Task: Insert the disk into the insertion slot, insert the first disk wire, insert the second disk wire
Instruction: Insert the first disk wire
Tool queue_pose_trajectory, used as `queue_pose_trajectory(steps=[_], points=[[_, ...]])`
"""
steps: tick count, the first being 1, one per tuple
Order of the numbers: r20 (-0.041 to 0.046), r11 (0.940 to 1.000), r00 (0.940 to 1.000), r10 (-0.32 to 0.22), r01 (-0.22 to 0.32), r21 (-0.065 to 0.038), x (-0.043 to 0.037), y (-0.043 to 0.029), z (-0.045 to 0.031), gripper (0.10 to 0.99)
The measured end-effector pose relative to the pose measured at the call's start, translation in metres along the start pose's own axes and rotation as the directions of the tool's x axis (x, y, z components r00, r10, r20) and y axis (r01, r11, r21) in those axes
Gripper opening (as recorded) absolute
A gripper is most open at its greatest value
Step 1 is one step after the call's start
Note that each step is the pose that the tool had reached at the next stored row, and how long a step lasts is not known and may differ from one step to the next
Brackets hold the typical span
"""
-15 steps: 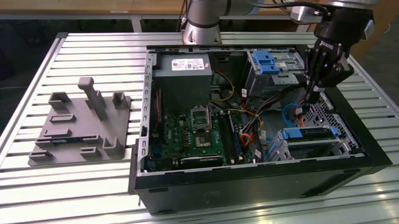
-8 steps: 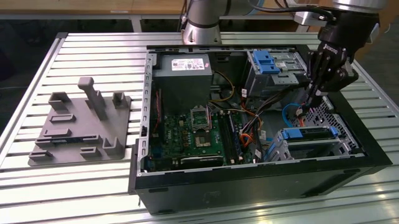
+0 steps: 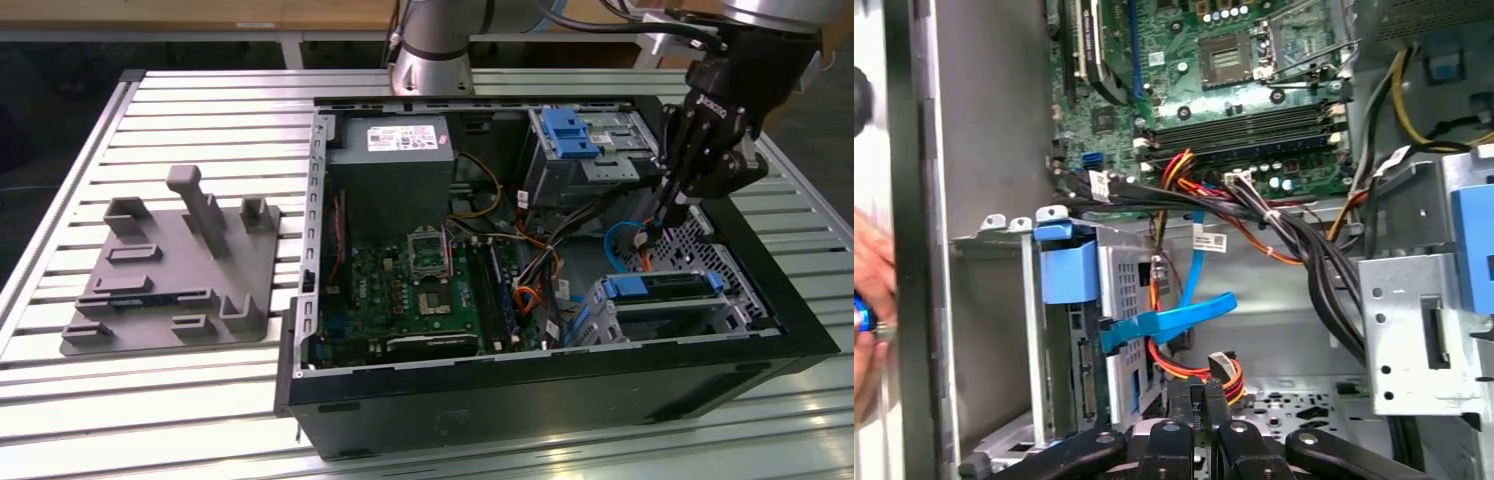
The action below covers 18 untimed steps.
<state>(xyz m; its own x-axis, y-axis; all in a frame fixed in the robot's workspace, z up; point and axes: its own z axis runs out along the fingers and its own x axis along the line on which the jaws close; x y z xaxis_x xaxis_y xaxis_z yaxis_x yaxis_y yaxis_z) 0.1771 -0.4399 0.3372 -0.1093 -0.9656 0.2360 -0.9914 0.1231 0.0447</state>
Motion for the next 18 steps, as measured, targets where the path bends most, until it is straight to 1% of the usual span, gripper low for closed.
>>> queue_pose_trajectory(steps=[1,3,8,9,10,11,13,14,15,16,18], points=[[0.0082,1.0,1.0,-0.001,0.001,-0.001,0.0011,-0.0001,0.0002,0.165],[0.0189,1.0,0.9998,-0.001,0.001,-0.002,0.0036,-0.0004,0.0004,0.165],[0.0287,1.0,0.9996,0.001,-0.001,-0.004,0.0112,-0.0013,0.0008,0.165],[0.0421,1.0,0.9991,0.0,0.0,-0.005,0.0196,-0.0022,0.0015,0.165],[0.0534,1.0,0.9986,0.0,0.001,-0.007,0.0241,-0.0027,0.0012,0.165],[0.0677,1.0,0.9977,-0.001,0.002,-0.008,0.0252,-0.0028,0.0011,0.165],[0.1,0.9999,0.995,-0.003,0.004,-0.012,0.027,-0.003,0.001,0.165],[0.119,0.9999,0.9929,-0.004,0.006,-0.014,0.0279,-0.0031,0.0011,0.165],[0.1328,0.9999,0.9911,-0.005,0.007,-0.015,0.029,-0.0032,0.0008,0.165],[0.1407,0.9998,0.99,-0.006,0.008,-0.016,0.0306,-0.0034,0.0008,0.165],[0.1505,0.9998,0.9886,-0.006,0.009,-0.017,0.0342,-0.0038,0.0012,0.165]])
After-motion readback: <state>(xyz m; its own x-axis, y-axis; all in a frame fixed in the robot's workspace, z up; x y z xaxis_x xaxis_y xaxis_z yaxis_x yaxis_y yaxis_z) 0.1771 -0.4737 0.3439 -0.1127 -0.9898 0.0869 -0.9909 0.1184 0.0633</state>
